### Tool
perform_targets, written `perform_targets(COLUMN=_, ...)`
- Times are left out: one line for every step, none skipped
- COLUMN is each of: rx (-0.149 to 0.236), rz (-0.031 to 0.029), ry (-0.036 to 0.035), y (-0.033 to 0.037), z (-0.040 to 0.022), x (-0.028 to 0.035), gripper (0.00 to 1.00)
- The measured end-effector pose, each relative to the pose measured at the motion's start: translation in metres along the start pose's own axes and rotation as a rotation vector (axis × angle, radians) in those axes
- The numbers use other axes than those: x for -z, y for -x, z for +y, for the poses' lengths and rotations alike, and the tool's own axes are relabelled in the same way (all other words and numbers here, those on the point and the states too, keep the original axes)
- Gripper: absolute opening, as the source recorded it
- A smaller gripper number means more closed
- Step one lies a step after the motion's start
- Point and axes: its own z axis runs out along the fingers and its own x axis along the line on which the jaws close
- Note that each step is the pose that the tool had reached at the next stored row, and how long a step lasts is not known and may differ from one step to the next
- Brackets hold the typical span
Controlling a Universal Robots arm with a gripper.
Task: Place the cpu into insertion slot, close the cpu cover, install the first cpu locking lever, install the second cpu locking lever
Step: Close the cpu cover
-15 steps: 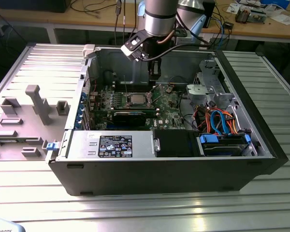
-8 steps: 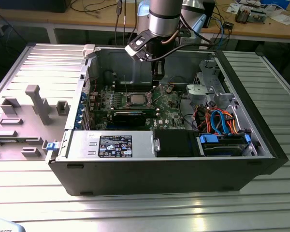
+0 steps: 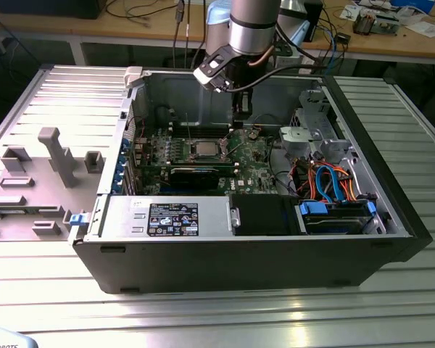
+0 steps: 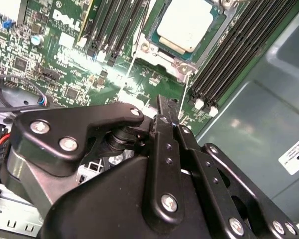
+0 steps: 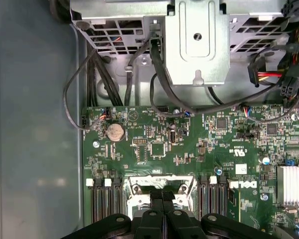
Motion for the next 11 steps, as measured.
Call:
perform_targets(rx=0.0, rz=0.0, ry=0.0, y=0.0, z=0.0012, x=0.0, gripper=0.11)
perform_targets(rx=0.0, rz=-0.0001, ry=0.0, y=-0.0001, z=0.0024, x=0.0, gripper=0.11)
perform_targets(rx=0.0, rz=0.0, ry=0.0, y=-0.0001, z=0.0038, x=0.0, gripper=0.11)
perform_targets(rx=0.002, rz=0.0, ry=-0.0001, y=-0.0003, z=0.0055, x=-0.0001, gripper=0.11)
perform_targets(rx=0.005, rz=0.0001, ry=-0.0001, y=-0.0004, z=0.0074, x=-0.0001, gripper=0.11)
perform_targets(rx=0.008, rz=0.0001, ry=-0.0001, y=-0.0006, z=0.0087, x=-0.0002, gripper=0.11)
perform_targets(rx=0.012, rz=0.0, ry=-0.0002, y=-0.0008, z=0.011, x=-0.0003, gripper=0.11)
perform_targets(rx=0.016, rz=0.0001, ry=-0.0002, y=-0.001, z=0.0129, x=-0.0003, gripper=0.11)
perform_targets(rx=0.02, rz=0.0001, ry=-0.0003, y=-0.0012, z=0.0147, x=-0.0003, gripper=0.11)
perform_targets(rx=0.022, rz=0.0001, ry=-0.0004, y=-0.0012, z=0.0159, x=-0.0003, gripper=0.11)
perform_targets(rx=0.023, rz=0.0001, ry=-0.0004, y=-0.0014, z=0.0175, x=-0.0004, gripper=0.11)
